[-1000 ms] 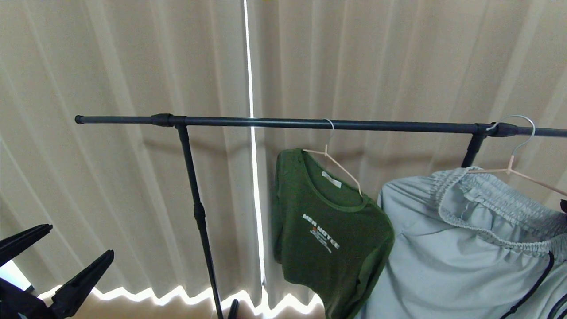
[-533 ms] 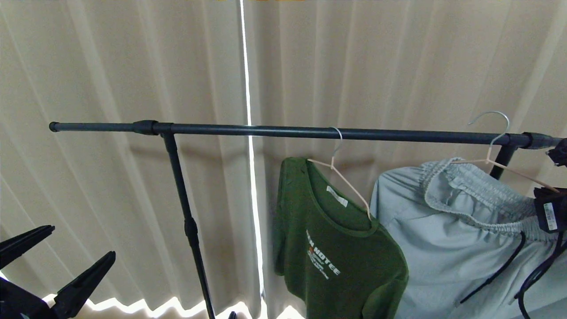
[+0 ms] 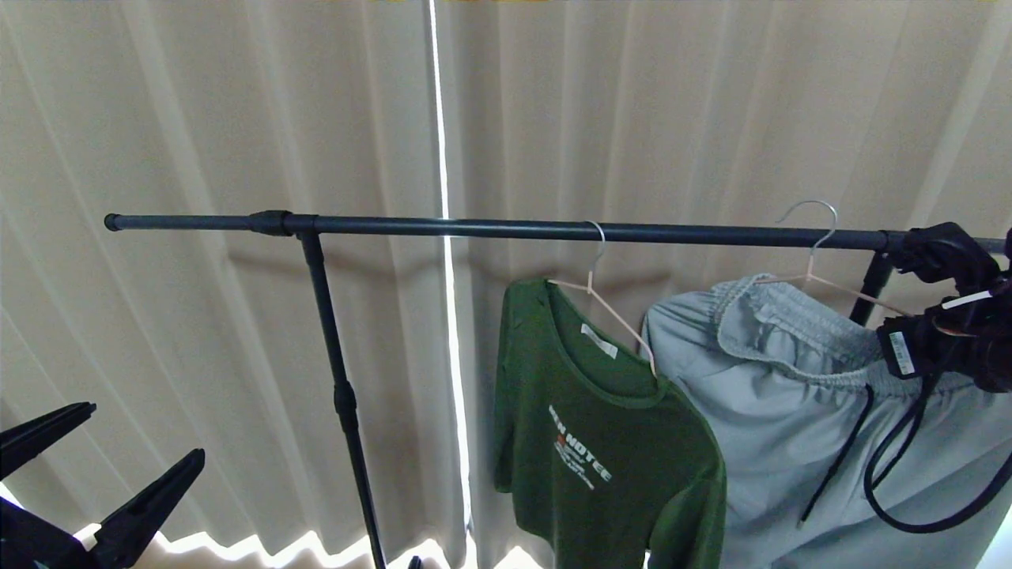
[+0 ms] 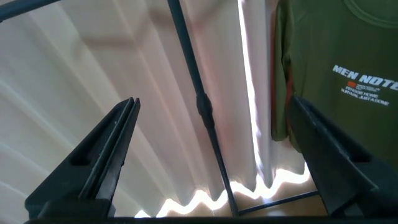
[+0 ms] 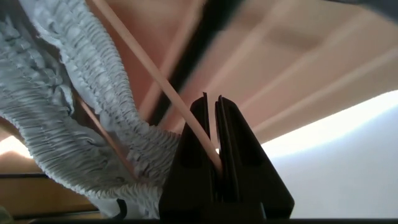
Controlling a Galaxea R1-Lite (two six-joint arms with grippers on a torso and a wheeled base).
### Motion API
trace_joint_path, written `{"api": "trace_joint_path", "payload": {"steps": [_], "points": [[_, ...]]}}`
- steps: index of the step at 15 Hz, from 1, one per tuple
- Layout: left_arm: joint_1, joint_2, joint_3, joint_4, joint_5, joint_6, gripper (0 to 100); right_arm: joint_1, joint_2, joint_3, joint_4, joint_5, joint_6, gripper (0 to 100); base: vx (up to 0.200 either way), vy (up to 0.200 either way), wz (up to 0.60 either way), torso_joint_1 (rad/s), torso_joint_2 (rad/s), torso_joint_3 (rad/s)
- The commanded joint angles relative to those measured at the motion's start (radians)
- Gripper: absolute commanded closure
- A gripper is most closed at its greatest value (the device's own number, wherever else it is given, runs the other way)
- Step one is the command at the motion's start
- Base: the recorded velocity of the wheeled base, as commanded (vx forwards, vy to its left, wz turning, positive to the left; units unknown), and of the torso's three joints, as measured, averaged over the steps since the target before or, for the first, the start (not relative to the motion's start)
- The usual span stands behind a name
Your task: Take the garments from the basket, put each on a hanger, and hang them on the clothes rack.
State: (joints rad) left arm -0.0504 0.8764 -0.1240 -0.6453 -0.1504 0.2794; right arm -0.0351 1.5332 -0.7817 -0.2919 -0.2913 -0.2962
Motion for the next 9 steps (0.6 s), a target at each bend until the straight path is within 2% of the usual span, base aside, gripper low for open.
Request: {"api": "trace_joint_path", "payload": {"steps": [1, 7, 8, 9], "points": [[0.000, 0.003, 0.000, 0.000, 0.000, 0.000, 0, 0.044, 0.067, -0.021, 0.000, -0.023, 0.003, 100, 0.000, 0.000, 0.00, 0.000, 0.00, 0.000], [0.000, -0.002, 0.001, 0.000, 0.000, 0.001, 0, 0.104, 0.050, 0.027, 0.002, -0.043, 0.015, 100, 0.000, 0.000, 0.00, 0.000, 0.00, 0.000], [0.000, -0.002, 0.001, 0.000, 0.000, 0.001, 0, 0.106, 0.047, 0.036, 0.000, -0.043, 0.017, 0, 0.000, 0.000, 0.00, 0.000, 0.00, 0.000], [0.000, -0.002, 0.001, 0.000, 0.000, 0.001, 0, 0.107, 0.027, 0.059, -0.001, -0.040, 0.019, 0, 0.000, 0.000, 0.00, 0.000, 0.00, 0.000]]}}
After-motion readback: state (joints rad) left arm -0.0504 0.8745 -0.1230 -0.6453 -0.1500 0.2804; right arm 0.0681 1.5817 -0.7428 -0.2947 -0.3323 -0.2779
